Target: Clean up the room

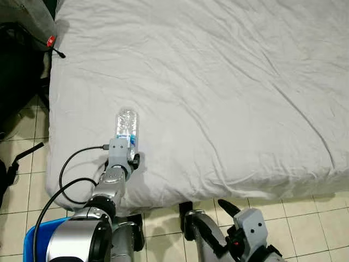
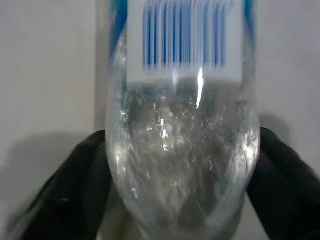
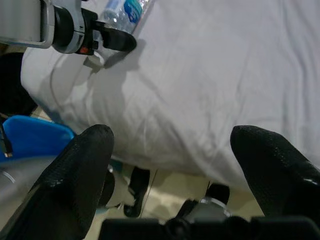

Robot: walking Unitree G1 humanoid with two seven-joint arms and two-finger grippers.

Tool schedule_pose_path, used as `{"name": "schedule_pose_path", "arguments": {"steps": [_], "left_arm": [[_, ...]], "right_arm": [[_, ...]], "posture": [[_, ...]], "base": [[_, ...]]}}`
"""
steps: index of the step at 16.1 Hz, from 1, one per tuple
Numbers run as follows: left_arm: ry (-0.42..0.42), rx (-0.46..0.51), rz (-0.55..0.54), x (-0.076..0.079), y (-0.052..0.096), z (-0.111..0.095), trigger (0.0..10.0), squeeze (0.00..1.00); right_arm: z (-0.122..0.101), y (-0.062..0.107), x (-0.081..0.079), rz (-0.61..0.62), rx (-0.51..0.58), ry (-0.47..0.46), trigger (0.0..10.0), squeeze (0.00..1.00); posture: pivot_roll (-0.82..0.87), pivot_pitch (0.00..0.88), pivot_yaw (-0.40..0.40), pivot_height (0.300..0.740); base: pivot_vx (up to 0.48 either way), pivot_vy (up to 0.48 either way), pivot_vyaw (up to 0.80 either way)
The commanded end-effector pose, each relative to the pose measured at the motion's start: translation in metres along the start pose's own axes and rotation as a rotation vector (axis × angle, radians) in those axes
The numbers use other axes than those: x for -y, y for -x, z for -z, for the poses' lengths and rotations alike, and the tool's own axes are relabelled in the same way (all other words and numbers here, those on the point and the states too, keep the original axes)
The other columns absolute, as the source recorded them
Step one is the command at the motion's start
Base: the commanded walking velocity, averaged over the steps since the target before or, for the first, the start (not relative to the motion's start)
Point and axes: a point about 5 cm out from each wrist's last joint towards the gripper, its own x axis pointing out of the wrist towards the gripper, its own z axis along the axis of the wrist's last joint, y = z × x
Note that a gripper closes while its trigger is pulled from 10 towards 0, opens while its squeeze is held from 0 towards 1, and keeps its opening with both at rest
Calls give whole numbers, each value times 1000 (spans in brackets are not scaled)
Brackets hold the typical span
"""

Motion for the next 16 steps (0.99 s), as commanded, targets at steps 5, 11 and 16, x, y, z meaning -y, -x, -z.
{"name": "schedule_pose_path", "arguments": {"steps": [5,11,16], "left_arm": [[-29,-89,-14,-7,4,26,0,0],[-63,-30,16,-8,5,23,0,0],[2,47,5,-9,8,24,0,0]], "right_arm": [[13,9,-1,23,-71,-21,10000,0],[18,-6,16,86,-79,-87,10000,0],[23,-25,33,111,-71,-118,10000,0]], "posture": [[-343,575,-71,740],[-247,430,-23,740],[-167,294,22,740]], "base": [[0,0,0],[0,0,0],[0,0,0]]}}
